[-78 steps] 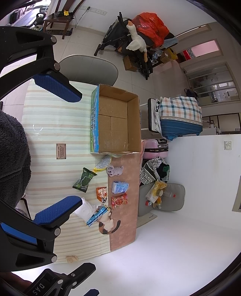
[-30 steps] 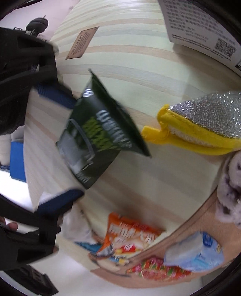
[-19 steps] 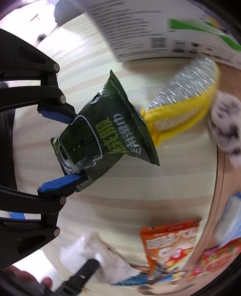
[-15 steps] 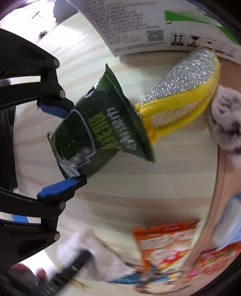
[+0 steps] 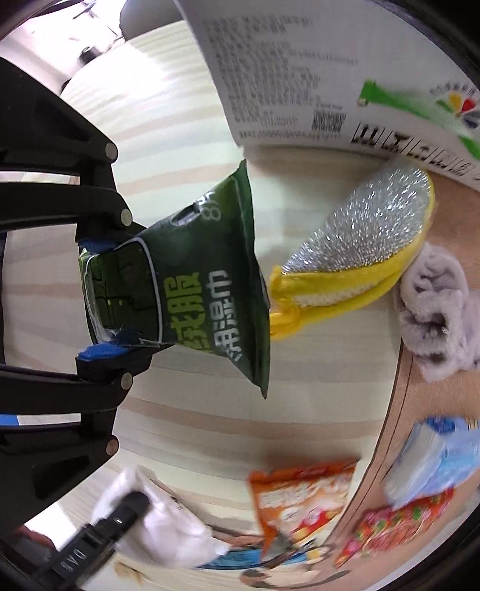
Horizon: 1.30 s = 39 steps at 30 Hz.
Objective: Organize soft objects
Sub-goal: 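Grasp the green snack bag with the left tool while the right tool grasps the white bag, then carry both bags into the cardboard box and open both tools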
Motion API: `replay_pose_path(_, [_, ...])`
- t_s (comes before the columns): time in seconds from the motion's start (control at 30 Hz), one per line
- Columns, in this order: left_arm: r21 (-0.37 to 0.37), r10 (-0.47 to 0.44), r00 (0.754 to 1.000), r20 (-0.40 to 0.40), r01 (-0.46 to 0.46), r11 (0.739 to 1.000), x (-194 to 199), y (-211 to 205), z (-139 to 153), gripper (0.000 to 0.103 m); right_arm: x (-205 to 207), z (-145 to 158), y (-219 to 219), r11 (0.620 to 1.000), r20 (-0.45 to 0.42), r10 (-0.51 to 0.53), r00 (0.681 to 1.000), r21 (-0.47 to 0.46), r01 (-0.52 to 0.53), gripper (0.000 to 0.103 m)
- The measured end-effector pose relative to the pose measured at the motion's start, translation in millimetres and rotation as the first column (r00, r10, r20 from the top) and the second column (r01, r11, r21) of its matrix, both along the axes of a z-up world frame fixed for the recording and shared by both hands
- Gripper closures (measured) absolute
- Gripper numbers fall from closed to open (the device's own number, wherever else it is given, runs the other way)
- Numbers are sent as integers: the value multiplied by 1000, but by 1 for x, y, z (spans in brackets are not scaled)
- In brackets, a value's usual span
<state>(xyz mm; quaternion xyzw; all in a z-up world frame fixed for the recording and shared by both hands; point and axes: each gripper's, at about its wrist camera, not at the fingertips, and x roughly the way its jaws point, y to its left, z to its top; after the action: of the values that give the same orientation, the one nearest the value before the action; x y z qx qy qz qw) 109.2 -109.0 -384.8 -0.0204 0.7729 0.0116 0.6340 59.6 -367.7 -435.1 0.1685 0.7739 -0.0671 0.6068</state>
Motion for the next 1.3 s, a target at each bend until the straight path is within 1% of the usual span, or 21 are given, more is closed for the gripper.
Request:
replay_pose_path(0.07, [11, -49, 998, 33, 49, 999, -22, -2, 18, 69, -9, 3, 2, 1000, 16, 12, 1000, 8, -12, 31])
replay_pose_path(0.13, [-8, -87, 994, 63, 88, 996, -45, 0, 38, 69, -15, 14, 2, 999, 38, 25, 999, 21, -26, 31])
replay_pose_path(0.2, [-42, -96, 992, 80, 100, 994, -61, 0, 60, 69, -28, 27, 11, 998, 70, 53, 996, 32, -56, 32])
replay_pose_path(0.33, [-132, -73, 985, 155, 94, 987, -80, 32, 129, 69, -38, 71, 39, 987, 144, 121, 982, 84, -134, 32])
replay_pose_path(0.37, [-141, -65, 984, 166, 89, 986, -65, 32, 148, 69, -40, 87, 53, 981, 176, 155, 972, 91, -173, 32])
replay_pose_path(0.4, [-161, -48, 980, 193, 79, 984, -68, 48, 170, 69, -38, 100, 65, 975, 201, 179, 963, 97, -202, 32])
replay_pose_path(0.43, [-170, -40, 978, 205, 75, 983, -48, 77, 180, 69, -38, 113, 79, 967, 228, 203, 952, 105, -232, 32])
replay_pose_path(0.5, [-173, -26, 973, 230, 67, 983, -21, 102, 212, 69, -34, 138, 107, 951, 280, 240, 930, 122, -283, 32])
replay_pose_path(0.57, [-157, -12, 968, 251, 53, 986, 9, 123, 227, 69, -22, 164, 134, 932, 333, 270, 903, 143, -332, 32])
replay_pose_path(0.63, [-135, -5, 963, 269, 43, 990, 26, 163, 243, 69, 9, 195, 154, 919, 362, 283, 888, 164, -359, 32])
replay_pose_path(0.67, [-128, -3, 963, 270, 39, 991, 29, 167, 244, 69, 15, 203, 177, 909, 378, 298, 877, 168, -381, 32])
replay_pose_path(0.7, [-110, -6, 963, 269, 37, 993, 46, 178, 237, 69, 48, 214, 184, 905, 385, 304, 871, 169, -390, 32])
replay_pose_path(0.73, [-91, -2, 965, 263, 27, 995, 58, 198, 234, 69, 56, 218, 206, 900, 398, 313, 862, 164, -403, 32])
replay_pose_path(0.8, [-87, -3, 972, 235, 24, 996, 93, 209, 215, 69, 75, 219, 239, 896, 397, 333, 855, 150, -418, 32])
replay_pose_path(0.83, [-90, 8, 978, 209, 11, 996, 105, 226, 204, 69, 86, 216, 256, 893, 393, 338, 855, 152, -423, 32])
replay_pose_path(0.87, [-92, 9, 981, 192, 9, 996, 127, 218, 184, 69, 94, 211, 272, 894, 383, 337, 860, 155, -420, 32])
replay_pose_path(0.93, [-106, 11, 989, 145, 5, 994, 147, 240, 162, 69, 118, 205, 309, 895, 356, 349, 867, 149, -421, 32])
replay_pose_path(0.97, [-109, 7, 992, 128, 7, 994, 165, 235, 151, 69, 132, 206, 321, 897, 343, 348, 872, 148, -416, 32])
replay_pose_path(1.03, [-147, 15, 998, 59, -7, 989, 179, 255, 126, 69, 169, 194, 347, 899, 307, 357, 882, 141, -414, 32])
replay_pose_path(1.13, [-195, 13, 1000, -25, -18, 981, 201, 263, 93, 69, 192, 162, 382, 898, 251, 384, 888, 122, -423, 31])
replay_pose_path(1.3, [-200, -28, 995, -91, 9, 980, 223, 273, 52, 69, 224, 120, 422, 898, 170, 418, 892, 73, -435, 31])
